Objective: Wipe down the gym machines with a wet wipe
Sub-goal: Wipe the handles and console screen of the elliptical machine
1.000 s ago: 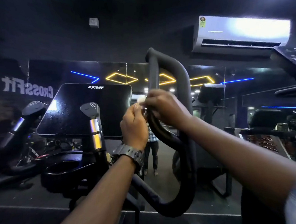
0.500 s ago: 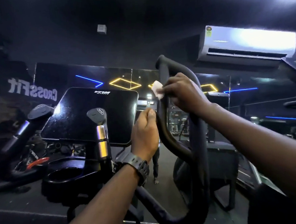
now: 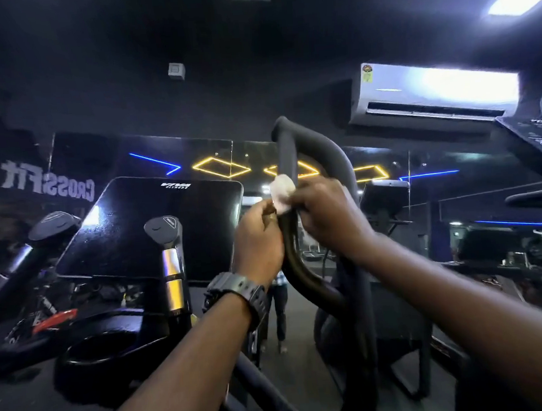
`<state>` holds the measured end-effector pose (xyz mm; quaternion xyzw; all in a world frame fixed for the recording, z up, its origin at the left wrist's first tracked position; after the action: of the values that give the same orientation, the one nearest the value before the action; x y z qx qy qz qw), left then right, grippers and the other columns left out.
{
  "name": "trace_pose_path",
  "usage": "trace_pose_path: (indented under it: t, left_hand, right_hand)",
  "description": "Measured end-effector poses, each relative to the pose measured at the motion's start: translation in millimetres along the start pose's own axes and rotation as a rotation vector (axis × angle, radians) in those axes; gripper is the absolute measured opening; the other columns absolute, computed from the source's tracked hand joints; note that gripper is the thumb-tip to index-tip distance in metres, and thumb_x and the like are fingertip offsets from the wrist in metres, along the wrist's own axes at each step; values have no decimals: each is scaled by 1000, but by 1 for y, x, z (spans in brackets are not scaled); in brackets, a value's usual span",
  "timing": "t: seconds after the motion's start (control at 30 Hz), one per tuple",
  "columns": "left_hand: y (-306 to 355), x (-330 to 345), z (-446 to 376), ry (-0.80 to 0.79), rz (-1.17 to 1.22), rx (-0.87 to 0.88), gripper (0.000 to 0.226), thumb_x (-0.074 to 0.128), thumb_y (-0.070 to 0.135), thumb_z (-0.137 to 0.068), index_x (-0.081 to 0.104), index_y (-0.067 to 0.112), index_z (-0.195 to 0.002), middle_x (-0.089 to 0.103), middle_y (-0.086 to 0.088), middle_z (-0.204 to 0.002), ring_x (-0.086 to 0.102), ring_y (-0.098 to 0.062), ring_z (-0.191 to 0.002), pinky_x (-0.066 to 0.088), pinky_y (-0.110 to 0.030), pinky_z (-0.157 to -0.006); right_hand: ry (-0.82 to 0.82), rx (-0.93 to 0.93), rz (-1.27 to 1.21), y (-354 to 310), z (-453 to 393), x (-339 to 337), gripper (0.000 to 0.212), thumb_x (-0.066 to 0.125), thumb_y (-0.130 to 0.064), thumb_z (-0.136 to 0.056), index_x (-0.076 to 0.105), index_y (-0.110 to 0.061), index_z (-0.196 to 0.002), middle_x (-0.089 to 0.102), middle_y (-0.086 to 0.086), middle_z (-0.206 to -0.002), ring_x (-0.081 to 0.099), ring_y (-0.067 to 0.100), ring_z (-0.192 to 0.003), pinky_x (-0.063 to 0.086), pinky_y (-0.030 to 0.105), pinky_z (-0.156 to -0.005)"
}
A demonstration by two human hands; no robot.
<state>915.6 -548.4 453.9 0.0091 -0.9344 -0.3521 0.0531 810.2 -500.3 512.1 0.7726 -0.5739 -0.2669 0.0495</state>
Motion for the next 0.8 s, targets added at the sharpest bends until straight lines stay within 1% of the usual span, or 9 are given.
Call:
trace_pose_path:
  t: [0.07,0.17,0.23,0.33,0.4,0.53,0.57,0.7,0.8]
  left_hand:
    - [2,1,-7,7,-30,4,32,47,6,-95,67,21,-116,69,2,-109,66,-13,-102,55,-31,-89]
    - [1,0,-15,48,3,-14,42,41,-4,-91,65,14,-120,68,0,-115,64,-13,-108,53,-34,-96]
    - [-2,-2,-20,72,10,-23,35,48,1,-92,67,18,-117,70,1,-108,66,-12,-100,56,-35,-90]
    - [-7,-3,-21,59,95,-33,28,50,7,-95,68,23,-108,72,0,-97,69,-10,-81,57,-29,-72]
    - [-8,-4,-21,58,141,-33,30,45,4,-97,66,24,-104,72,-2,-99,69,-10,-80,56,-26,-70]
    - [-5,-9,-21,38,120,-23,26,46,11,-99,65,21,-114,72,2,-100,72,-12,-87,60,-36,-79]
    - [-4,-8,-21,29,115,-16,26,46,12,-100,65,18,-116,73,2,-101,71,-11,-88,60,-37,-81]
    - [1,-5,-25,27,83,1,25,48,15,-97,66,32,-94,74,4,-93,72,-12,-86,59,-41,-84]
    - [3,-6,-30,65,102,-10,28,48,13,-96,64,34,-87,74,0,-87,72,-13,-82,59,-41,-84]
  right_hand:
    - [-73,-31,-94,-27,46,-3,25,54,-23,-91,76,-11,-96,67,2,-90,55,7,-78,50,19,-71]
    - [-138,-80,-132,-37,67,-5,32,51,-25,-93,71,-7,-110,66,7,-104,62,17,-91,55,26,-78]
    - [-147,-140,-39,-25,38,-1,39,42,-21,-89,68,-3,-112,65,14,-111,63,23,-98,56,30,-82]
    - [-96,-145,68,8,-18,1,26,57,-9,-88,72,-6,-109,65,14,-111,64,27,-100,57,41,-82]
    - [-69,-79,34,22,-31,1,22,64,-5,-84,76,-10,-102,67,9,-99,66,25,-89,57,43,-74]
    - [-143,-113,-77,-12,35,-3,14,67,-16,-86,75,-13,-96,62,-1,-82,51,3,-69,49,12,-65]
    - [-192,-105,-139,-20,54,-4,18,64,-20,-86,75,-13,-98,63,-2,-82,52,3,-68,49,11,-65]
    - [-88,-70,-77,5,22,0,14,63,-15,-88,76,-13,-92,64,0,-80,60,12,-69,49,19,-62]
    - [60,127,-26,31,-23,1,14,63,-10,-86,76,-10,-92,67,6,-87,63,24,-80,54,40,-68]
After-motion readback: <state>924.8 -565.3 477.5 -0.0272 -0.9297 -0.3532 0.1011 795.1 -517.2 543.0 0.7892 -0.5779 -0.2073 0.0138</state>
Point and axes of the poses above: each hand's wrist, its own z-axis away from the middle knuckle, its own x-axis out of the palm, y = z × x, the point moved 5 cm from there along -z, towards the middle knuckle
